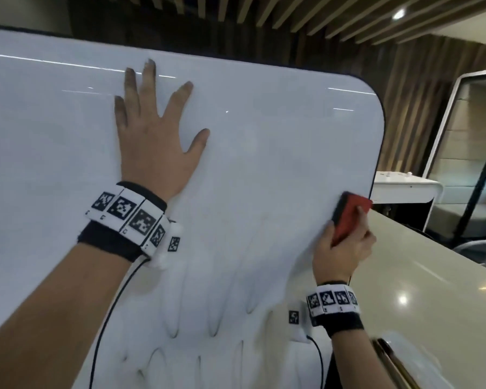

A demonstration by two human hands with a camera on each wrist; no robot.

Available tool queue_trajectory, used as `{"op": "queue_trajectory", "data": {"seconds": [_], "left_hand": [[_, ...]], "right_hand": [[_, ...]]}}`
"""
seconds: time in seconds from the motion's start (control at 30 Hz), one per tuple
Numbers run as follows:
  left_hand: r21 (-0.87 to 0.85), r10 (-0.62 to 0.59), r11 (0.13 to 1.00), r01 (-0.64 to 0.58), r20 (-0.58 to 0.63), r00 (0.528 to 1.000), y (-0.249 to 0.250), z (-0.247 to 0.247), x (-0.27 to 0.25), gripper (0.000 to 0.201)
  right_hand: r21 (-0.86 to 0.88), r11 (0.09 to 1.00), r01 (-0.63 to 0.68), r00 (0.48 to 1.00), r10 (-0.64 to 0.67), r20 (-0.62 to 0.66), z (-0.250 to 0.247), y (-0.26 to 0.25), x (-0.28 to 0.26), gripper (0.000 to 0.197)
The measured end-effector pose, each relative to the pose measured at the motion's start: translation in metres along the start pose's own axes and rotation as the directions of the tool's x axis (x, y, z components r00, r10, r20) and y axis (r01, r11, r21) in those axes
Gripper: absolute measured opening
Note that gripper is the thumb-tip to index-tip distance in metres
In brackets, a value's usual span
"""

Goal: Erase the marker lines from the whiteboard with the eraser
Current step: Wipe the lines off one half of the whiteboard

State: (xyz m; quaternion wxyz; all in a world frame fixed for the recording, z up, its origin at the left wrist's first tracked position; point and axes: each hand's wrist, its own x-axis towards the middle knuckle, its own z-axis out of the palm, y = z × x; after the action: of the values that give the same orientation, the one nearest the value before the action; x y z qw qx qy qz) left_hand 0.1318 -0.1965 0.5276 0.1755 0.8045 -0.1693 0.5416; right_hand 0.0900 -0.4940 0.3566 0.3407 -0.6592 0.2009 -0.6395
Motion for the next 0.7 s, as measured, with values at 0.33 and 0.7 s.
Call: {"op": "queue_trajectory", "data": {"seconds": [0.33, 0.7], "left_hand": [[0.085, 0.054, 0.995, -0.058, 0.043, 0.998, -0.011, 0.021, -0.040, 0.068], [0.118, 0.065, 0.990, -0.073, 0.070, 0.995, -0.015, 0.027, -0.056, 0.066]], "right_hand": [[0.033, 0.761, 0.648, 0.724, -0.629, 0.282, 0.036, -0.094, -0.057, 0.047], [0.061, 0.988, 0.144, 0.987, -0.148, 0.057, 0.023, -0.063, -0.011, 0.058]]}}
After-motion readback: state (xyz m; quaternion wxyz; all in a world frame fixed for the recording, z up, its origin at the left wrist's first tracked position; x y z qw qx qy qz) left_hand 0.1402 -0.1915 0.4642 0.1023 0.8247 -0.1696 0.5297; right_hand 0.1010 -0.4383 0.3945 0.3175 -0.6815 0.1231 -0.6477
